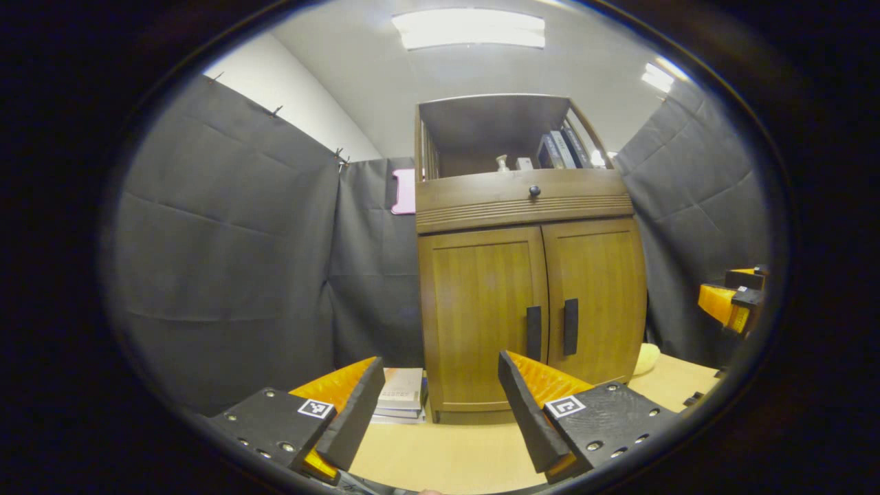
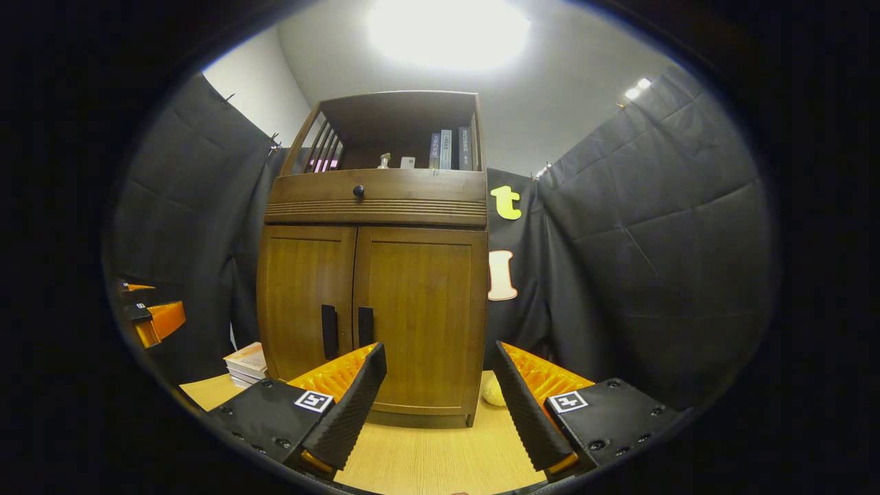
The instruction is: Open the right door of the double-door shoe cabinet with the right hand, and open the left door with the left hand.
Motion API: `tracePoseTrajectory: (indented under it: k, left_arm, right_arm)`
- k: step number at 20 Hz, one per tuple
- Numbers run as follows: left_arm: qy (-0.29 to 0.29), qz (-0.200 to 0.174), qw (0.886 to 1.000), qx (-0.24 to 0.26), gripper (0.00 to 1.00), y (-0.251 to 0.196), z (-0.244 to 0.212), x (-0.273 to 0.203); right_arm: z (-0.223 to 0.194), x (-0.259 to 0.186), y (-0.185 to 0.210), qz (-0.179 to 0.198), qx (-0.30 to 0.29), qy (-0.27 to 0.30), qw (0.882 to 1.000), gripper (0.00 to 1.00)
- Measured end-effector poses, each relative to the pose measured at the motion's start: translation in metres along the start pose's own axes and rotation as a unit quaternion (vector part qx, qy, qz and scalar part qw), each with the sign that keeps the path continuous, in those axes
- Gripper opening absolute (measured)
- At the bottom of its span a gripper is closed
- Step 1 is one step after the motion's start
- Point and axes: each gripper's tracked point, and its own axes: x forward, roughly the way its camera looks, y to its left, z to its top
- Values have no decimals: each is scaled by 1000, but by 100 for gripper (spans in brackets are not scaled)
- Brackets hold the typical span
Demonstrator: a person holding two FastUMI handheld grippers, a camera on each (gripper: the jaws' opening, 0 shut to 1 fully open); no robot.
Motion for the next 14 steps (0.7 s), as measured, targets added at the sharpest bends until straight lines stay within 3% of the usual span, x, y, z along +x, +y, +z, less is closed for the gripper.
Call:
tracePoseTrajectory:
  k: [14]
  left_arm:
    - [2,13,1000,14,95,2,-1,-4]
  right_arm:
    - [-1,30,15,38,3,-3,999,98]
